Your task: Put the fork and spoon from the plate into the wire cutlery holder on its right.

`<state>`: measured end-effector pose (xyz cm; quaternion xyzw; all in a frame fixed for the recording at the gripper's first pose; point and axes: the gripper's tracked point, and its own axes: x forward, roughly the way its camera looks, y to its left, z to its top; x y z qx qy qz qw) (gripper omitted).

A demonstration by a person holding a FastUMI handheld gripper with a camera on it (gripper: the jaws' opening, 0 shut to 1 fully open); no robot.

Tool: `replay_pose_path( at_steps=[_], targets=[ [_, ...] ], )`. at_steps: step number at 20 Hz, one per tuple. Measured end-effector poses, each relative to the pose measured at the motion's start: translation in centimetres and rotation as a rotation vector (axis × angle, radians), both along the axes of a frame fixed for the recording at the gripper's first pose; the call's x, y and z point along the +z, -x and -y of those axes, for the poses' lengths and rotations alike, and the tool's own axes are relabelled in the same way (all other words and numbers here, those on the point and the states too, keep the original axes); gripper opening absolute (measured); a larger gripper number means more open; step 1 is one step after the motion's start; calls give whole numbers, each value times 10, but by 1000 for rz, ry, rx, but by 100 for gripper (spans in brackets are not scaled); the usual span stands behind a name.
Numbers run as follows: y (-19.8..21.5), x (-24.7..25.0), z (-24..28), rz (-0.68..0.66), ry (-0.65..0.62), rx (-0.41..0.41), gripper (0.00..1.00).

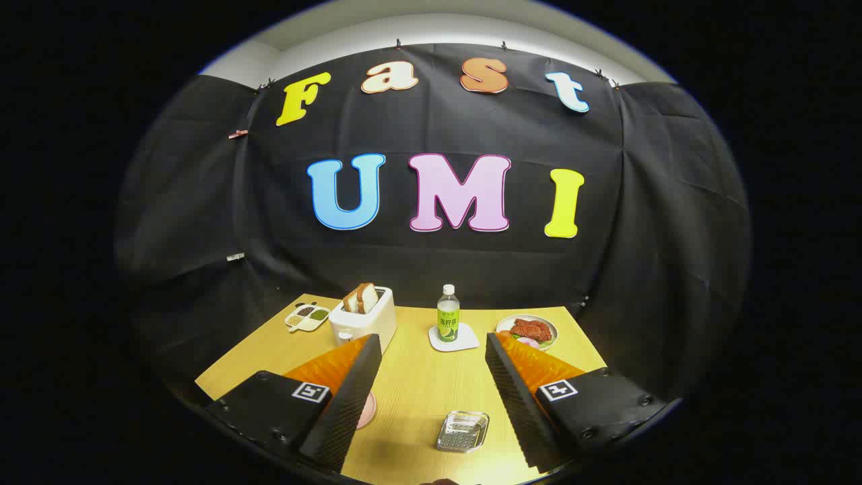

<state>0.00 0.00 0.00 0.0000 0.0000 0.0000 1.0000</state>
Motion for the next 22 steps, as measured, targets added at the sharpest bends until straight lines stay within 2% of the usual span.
replay_pose_path(
  at_steps=[16, 22],
  targets=[
    [-4, 17, -11, 43, -11, -6, 97],
    [-23, -21, -55, -102, -9, 86, 97]
  ],
)
